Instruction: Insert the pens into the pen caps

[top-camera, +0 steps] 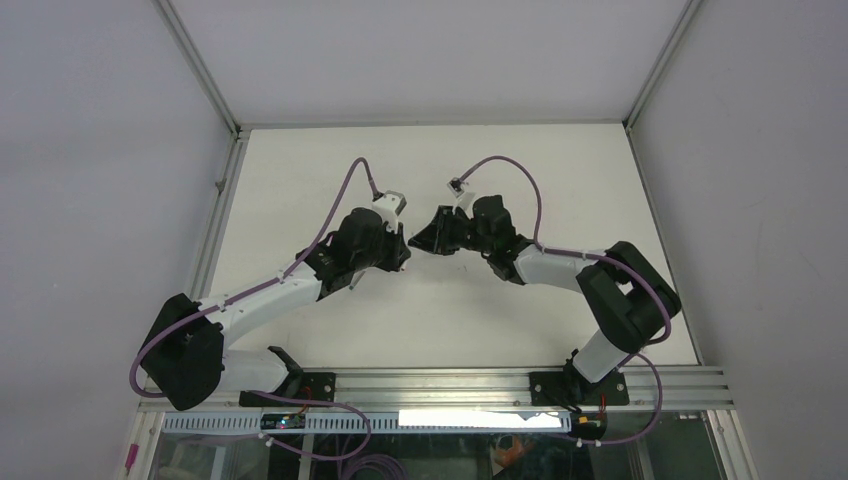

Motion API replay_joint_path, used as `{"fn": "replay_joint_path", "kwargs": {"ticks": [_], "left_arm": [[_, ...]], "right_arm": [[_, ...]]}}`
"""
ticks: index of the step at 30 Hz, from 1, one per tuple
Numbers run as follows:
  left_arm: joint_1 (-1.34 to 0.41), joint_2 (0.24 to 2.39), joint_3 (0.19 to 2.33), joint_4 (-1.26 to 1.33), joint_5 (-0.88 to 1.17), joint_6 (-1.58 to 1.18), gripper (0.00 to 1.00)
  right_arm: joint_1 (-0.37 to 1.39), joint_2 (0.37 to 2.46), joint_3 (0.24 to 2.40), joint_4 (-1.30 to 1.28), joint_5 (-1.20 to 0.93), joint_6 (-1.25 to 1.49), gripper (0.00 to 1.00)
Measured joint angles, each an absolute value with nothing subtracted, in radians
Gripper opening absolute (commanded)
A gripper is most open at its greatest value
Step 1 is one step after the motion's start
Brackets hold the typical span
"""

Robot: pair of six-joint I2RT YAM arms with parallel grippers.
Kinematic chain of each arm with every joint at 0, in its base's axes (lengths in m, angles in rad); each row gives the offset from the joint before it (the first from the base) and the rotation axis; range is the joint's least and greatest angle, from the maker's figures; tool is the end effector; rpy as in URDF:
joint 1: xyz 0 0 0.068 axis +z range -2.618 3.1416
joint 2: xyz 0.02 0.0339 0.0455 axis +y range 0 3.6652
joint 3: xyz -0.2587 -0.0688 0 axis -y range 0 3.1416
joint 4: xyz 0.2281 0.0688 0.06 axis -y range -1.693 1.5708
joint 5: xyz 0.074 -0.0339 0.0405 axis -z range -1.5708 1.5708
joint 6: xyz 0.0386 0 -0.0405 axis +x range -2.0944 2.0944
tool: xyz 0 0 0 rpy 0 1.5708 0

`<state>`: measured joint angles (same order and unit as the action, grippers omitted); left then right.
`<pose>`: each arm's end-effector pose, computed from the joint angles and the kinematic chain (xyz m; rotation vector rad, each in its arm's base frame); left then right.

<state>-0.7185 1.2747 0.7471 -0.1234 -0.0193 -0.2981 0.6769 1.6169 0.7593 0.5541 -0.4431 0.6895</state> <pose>0.1972 -0.1715 0.2297 0.4641 2.2275 -0.5293 0.2472 0.2199 0.2061 -0.3264 2.0522 1.3090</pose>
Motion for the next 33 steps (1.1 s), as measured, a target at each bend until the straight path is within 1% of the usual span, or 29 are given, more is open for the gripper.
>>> {"fn": "replay_joint_path", "kwargs": {"ticks": [3,8,14,17,18,21,22,23,28,31,32,33], "left_arm": [[-0.719,1.274,0.747,-0.13,-0.02,-0.297,0.0],[-0.719,1.265,0.747,-0.134,-0.024,-0.295,0.0],[-0.721,1.247,0.747,-0.136,-0.016,-0.294,0.0],[-0.721,1.247,0.747,-0.136,-0.016,-0.294,0.0],[-0.721,1.247,0.747,-0.135,-0.016,-0.294,0.0],[-0.721,1.247,0.747,-0.137,-0.017,-0.294,0.0],[-0.721,1.247,0.747,-0.139,-0.017,-0.294,0.0],[-0.721,1.247,0.747,-0.14,-0.018,-0.294,0.0],[-0.72,1.248,0.747,-0.142,-0.02,-0.294,0.01],[-0.72,1.253,0.747,-0.138,-0.02,-0.294,0.24],[-0.72,1.255,0.747,-0.136,-0.02,-0.296,0.29],[-0.72,1.257,0.747,-0.133,-0.019,-0.3,0.31]], "right_arm": [[0.679,1.617,0.764,0.541,-0.443,0.687,0.27],[0.68,1.621,0.776,0.524,-0.446,0.684,0.33],[0.689,1.638,0.788,0.503,-0.444,0.677,0.34],[0.689,1.638,0.791,0.501,-0.443,0.675,0.26],[0.69,1.639,0.792,0.501,-0.443,0.674,0.21],[0.692,1.642,0.801,0.5,-0.451,0.677,0.09],[0.693,1.642,0.804,0.5,-0.454,0.679,0.03],[0.693,1.643,0.809,0.5,-0.457,0.678,0.0],[0.694,1.651,0.813,0.496,-0.464,0.68,0.0],[0.694,1.651,0.813,0.496,-0.461,0.68,0.0],[0.694,1.651,0.813,0.496,-0.46,0.68,0.0],[0.694,1.651,0.813,0.496,-0.458,0.68,0.0]]}}
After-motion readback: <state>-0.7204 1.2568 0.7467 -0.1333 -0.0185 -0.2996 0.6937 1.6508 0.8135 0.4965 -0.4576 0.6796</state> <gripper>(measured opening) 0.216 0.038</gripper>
